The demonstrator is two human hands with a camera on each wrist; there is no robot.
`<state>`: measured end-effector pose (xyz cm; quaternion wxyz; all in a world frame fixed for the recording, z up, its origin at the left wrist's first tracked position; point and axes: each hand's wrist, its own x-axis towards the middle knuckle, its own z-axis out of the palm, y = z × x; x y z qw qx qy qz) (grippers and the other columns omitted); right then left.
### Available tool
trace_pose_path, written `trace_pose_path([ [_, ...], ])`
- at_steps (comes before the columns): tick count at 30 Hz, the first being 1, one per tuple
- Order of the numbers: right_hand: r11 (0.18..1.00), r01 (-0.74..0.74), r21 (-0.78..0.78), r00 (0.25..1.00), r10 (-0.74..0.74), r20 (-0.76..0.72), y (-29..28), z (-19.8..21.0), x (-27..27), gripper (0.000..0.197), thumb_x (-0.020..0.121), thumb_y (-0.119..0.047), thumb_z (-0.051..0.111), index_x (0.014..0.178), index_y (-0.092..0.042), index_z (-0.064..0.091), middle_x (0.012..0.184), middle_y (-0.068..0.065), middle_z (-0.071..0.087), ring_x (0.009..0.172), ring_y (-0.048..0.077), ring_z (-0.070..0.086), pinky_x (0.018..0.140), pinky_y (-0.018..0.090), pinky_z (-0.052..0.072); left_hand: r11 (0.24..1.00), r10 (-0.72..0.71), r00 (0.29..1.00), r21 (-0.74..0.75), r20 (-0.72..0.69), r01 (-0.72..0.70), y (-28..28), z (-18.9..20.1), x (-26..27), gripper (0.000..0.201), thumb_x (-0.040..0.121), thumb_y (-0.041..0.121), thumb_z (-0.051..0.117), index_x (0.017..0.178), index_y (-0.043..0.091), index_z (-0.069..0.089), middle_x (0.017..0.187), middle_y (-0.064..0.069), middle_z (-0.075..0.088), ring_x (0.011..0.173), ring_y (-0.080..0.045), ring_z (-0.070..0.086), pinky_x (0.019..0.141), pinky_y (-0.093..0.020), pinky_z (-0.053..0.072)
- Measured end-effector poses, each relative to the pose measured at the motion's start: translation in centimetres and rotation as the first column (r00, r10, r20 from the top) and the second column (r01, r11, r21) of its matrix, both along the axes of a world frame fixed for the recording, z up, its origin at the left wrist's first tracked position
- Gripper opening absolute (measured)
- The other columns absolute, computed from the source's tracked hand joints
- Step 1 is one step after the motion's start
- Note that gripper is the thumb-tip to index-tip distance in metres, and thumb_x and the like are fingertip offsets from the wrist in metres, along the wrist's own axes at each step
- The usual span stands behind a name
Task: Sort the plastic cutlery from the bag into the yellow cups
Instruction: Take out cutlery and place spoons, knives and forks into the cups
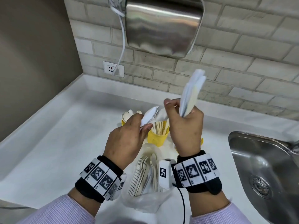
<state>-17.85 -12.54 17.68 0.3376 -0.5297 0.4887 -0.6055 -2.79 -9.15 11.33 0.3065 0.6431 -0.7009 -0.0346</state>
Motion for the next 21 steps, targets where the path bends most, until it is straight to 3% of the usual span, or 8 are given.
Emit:
trace_pose_path([
  [3,0.997,-0.081,0.0,0.972,0.079,-0.222,0.36,-0.37,0.32,0.014,0.087,-0.028,0.078,0.076,-0.021,0.073,0.061,-0.014,0.067,0.061,0.003,0.065,0.065,0.018,0.05,1.0,-0.012,1.0,-0.024,-0.005,0.012,-0.06,-0.21,-0.01,0.047,0.103,0.06,0.028,0.122,0.02,0.045,0.113,-0.001,0.067,0.077,-0.038,0.067,0.054,-0.042,0.052],
  [6,0.994,-0.106,0.013,0.948,0.105,-0.301,0.54,-0.59,0.54,0.009,0.087,-0.025,0.078,0.079,-0.023,0.074,0.06,-0.016,0.066,0.064,0.001,0.066,0.064,0.012,0.047,0.999,-0.008,1.0,-0.039,-0.009,0.008,0.0,-0.24,-0.05,0.046,0.102,0.059,0.031,0.122,0.019,0.045,0.113,-0.002,0.068,0.077,-0.037,0.067,0.053,-0.041,0.052],
  [9,0.994,-0.11,0.001,0.954,0.106,-0.28,0.44,-0.48,0.54,0.012,0.088,-0.023,0.077,0.077,-0.022,0.071,0.062,-0.014,0.065,0.064,0.004,0.064,0.067,0.019,0.05,0.998,-0.013,1.0,-0.063,-0.008,0.012,0.09,-0.24,-0.04,0.041,0.102,0.058,0.032,0.118,0.022,0.043,0.108,-0.001,0.067,0.073,-0.037,0.065,0.05,-0.038,0.048],
  [11,0.995,-0.1,0.002,0.978,0.098,-0.184,0.29,-0.21,0.5,0.014,0.09,-0.023,0.076,0.077,-0.022,0.07,0.065,-0.009,0.067,0.064,0.008,0.064,0.068,0.025,0.051,0.997,-0.018,1.0,-0.073,-0.011,0.017,0.14,-0.27,0.04,0.04,0.102,0.059,0.031,0.117,0.023,0.042,0.107,-0.002,0.067,0.072,-0.038,0.065,0.05,-0.036,0.046],
  [16,0.998,-0.031,0.056,0.999,0.029,0.028,-0.21,-0.29,0.29,0.015,0.083,-0.042,0.065,0.077,-0.029,0.061,0.06,-0.003,0.05,0.057,0.024,0.048,0.064,0.041,0.046,0.996,-0.02,1.0,-0.087,-0.016,0.019,0.22,-0.14,-0.05,0.041,0.101,0.061,0.029,0.116,0.025,0.041,0.111,0.0,0.067,0.074,-0.038,0.065,0.052,-0.039,0.05],
  [19,0.998,-0.046,0.041,0.997,0.048,-0.066,0.02,-0.24,0.12,0.018,0.088,-0.036,0.066,0.078,-0.023,0.057,0.061,-0.004,0.051,0.058,0.023,0.05,0.061,0.042,0.049,0.994,-0.029,0.999,-0.109,-0.025,0.026,0.28,-0.07,-0.23,0.04,0.101,0.06,0.03,0.113,0.023,0.042,0.102,0.0,0.064,0.069,-0.038,0.062,0.05,-0.038,0.048],
  [21,0.996,-0.092,0.021,0.979,0.094,-0.179,0.25,-0.2,0.03,0.018,0.091,-0.027,0.068,0.077,-0.019,0.061,0.058,-0.008,0.054,0.057,0.016,0.053,0.061,0.035,0.048,0.993,-0.038,0.999,-0.117,-0.029,0.034,0.25,-0.14,-0.29,0.039,0.102,0.058,0.032,0.112,0.022,0.043,0.101,-0.001,0.063,0.068,-0.038,0.062,0.049,-0.039,0.048],
])
